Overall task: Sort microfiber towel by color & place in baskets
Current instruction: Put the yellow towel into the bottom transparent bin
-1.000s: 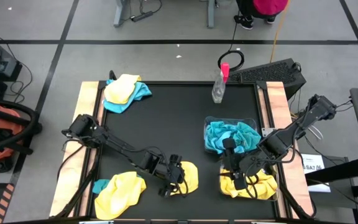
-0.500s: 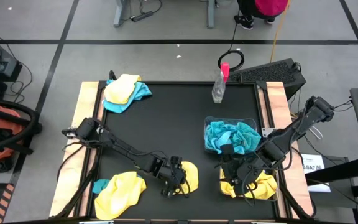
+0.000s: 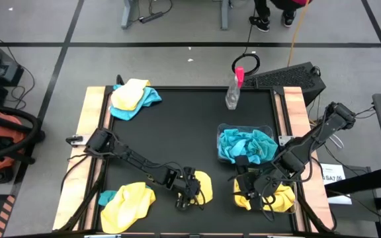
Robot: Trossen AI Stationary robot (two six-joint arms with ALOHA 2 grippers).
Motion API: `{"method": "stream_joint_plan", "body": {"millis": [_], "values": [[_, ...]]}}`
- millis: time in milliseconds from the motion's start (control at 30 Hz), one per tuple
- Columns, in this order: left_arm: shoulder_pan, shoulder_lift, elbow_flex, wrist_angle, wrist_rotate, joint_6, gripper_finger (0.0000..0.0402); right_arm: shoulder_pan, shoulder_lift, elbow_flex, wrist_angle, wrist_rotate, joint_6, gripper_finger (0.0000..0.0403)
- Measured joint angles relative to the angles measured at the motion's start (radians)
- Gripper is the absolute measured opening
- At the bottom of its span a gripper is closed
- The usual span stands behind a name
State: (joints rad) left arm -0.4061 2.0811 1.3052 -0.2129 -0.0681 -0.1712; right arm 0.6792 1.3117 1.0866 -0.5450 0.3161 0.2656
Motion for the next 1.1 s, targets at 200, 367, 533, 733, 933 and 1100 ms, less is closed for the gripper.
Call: {"method": "stream_joint_plan", "body": {"millis": [200,367,533,733,933,1100], "values": [[0.000,0.002,-0.001,0.009,0.004,0.021,0.0173,0.004,0.000,0.000,0.004,0.000,0.007,0.0220],[0.000,0.003,-0.002,0.005,0.007,0.035,0.0040,0.009,0.000,0.000,0.004,0.000,0.020,0.0220],[0.000,0.003,-0.004,0.019,0.007,0.057,0.0023,0.022,0.000,0.000,0.004,0.000,0.021,0.0220],[-0.001,-0.018,-0.008,0.045,-0.035,0.088,0.0018,0.039,0.000,0.000,0.004,0.001,0.018,0.0220],[0.005,-0.082,-0.009,0.104,-0.106,0.115,0.0018,0.064,0.000,0.000,0.011,0.055,-0.001,0.0220],[0.009,-0.125,-0.007,0.192,-0.108,0.151,0.0018,0.095,0.000,0.000,0.046,0.081,-0.047,0.0220]]}}
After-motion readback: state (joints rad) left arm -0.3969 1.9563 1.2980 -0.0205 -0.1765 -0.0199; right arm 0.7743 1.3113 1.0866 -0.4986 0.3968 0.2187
